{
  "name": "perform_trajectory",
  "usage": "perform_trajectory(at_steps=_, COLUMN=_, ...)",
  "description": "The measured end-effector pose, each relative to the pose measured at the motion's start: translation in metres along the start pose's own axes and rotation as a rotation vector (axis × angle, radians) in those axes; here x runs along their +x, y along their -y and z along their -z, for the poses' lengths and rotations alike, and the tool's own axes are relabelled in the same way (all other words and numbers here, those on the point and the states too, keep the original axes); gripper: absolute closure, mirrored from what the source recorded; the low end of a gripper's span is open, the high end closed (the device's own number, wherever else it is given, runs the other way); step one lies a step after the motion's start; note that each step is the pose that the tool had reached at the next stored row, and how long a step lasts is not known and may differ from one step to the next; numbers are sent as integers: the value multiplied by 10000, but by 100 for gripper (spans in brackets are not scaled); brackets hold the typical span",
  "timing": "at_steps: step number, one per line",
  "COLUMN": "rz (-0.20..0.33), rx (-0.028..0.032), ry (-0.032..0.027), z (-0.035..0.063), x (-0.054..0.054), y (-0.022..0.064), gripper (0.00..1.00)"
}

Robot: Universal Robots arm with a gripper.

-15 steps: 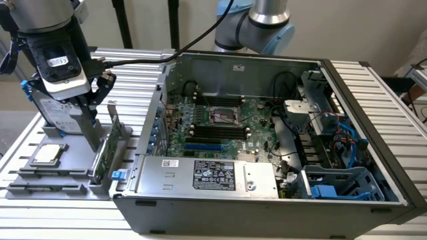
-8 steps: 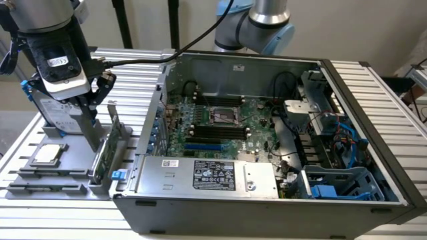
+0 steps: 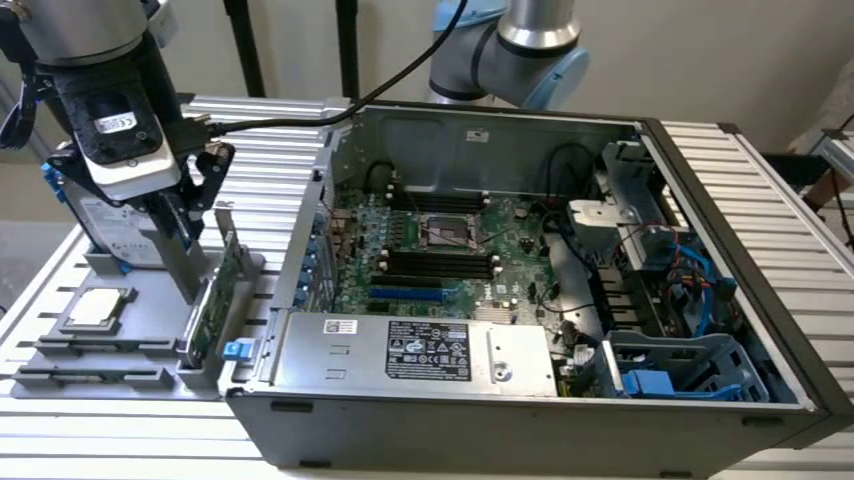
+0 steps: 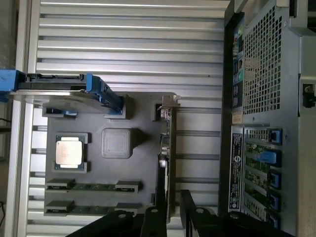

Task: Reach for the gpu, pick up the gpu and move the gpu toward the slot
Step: 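Pick up the gpu and move the gpu toward the slot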

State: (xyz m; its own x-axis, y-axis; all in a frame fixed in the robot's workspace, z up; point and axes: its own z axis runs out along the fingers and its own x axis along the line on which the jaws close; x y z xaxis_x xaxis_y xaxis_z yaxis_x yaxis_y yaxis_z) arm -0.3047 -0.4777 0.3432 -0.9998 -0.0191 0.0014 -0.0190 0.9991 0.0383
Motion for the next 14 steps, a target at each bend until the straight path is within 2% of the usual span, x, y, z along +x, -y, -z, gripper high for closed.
perform_trajectory(at_steps=3, rz=0, rx=0, ry=0, z=0, x=0, y=0, gripper=64)
perform_trajectory(at_steps=5, rz=-2, rx=10, ry=-1, z=-4, x=1, y=-5, gripper=52)
perform_trajectory(at_steps=14, rz=-242, rx=11, ry=9, z=-149, x=83, y=-8, gripper=52)
